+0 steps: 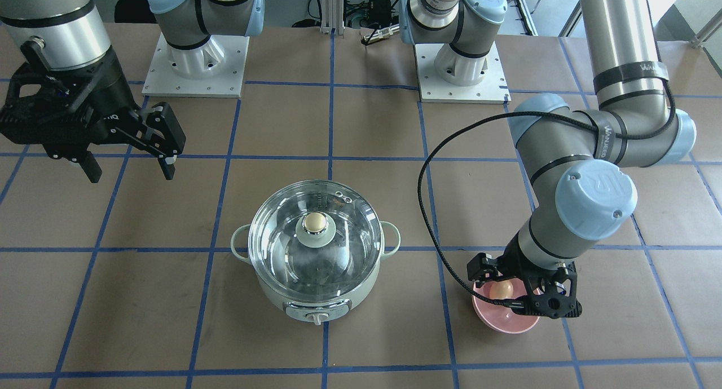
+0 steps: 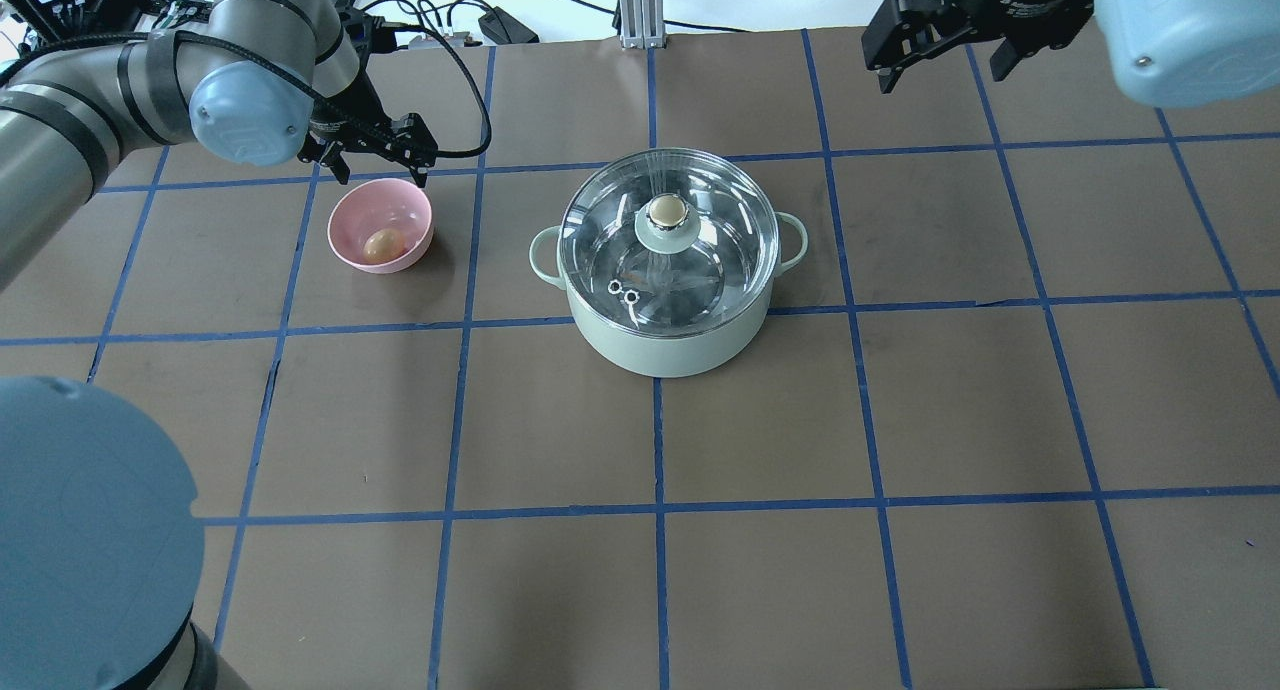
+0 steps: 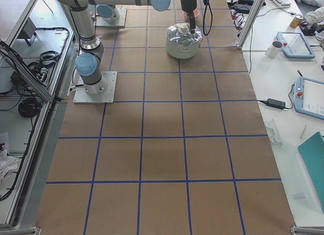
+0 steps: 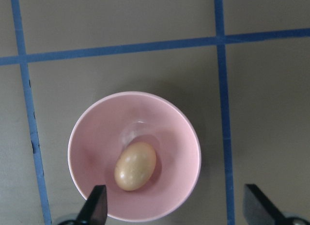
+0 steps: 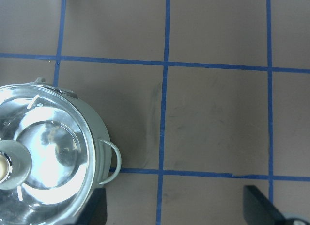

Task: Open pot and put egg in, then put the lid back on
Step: 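Lower the left gripper onto the egg while the right gripper grasps the lid knob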

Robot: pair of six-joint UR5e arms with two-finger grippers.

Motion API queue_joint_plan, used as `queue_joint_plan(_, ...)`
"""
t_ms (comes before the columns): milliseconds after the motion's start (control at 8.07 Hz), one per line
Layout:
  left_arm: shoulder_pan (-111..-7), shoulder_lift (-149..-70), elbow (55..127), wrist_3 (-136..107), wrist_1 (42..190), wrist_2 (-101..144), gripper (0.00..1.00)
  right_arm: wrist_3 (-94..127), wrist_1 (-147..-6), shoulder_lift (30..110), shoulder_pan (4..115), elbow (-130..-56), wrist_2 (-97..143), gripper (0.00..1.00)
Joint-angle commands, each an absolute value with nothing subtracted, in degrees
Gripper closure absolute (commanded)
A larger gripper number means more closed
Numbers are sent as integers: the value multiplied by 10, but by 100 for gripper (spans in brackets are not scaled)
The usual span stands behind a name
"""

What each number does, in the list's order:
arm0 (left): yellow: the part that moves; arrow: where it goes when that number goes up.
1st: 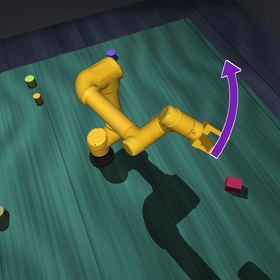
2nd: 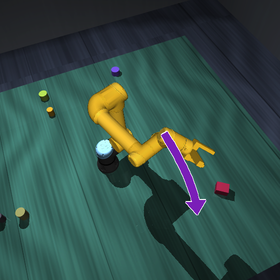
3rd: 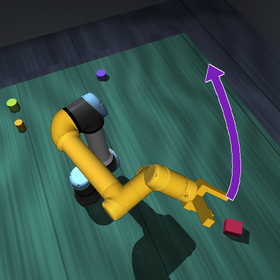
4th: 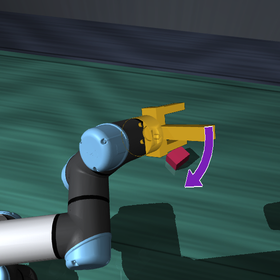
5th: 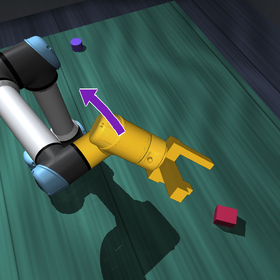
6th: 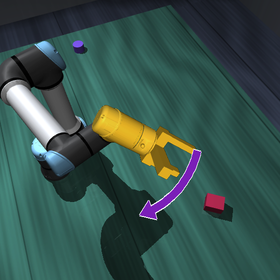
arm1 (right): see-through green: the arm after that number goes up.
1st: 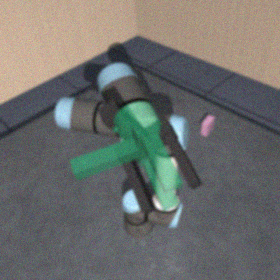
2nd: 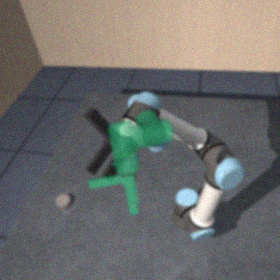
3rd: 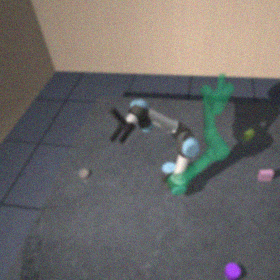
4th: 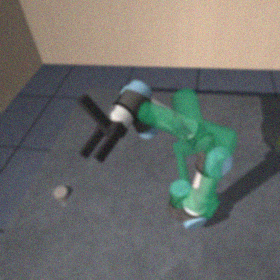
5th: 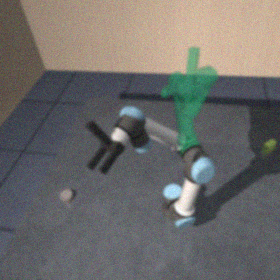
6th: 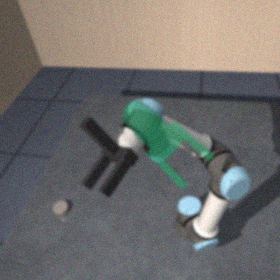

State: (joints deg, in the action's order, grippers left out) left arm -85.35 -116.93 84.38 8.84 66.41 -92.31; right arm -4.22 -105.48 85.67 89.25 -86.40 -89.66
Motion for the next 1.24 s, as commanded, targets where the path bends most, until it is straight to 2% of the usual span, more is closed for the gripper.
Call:
queue_joint_plan(0, -841, -1221, 858, 98, 608, -924, 0, 23, -1110, 797, 958, -857, -903, 0)
queue_joint_plan(248, -832, -1235, 863, 104, 606, -926, 0, 100, -1179, 765, 997, -858, -896, 0)
queue_joint_plan(372, -806, -1231, 863, 109, 612, -923, 0, 124, -1182, 750, 1017, -860, -905, 0)
queue_joint_plan(1116, -803, -1234, 874, 98, 611, -887, 0, 241, -1199, 686, 1076, -861, -918, 0)
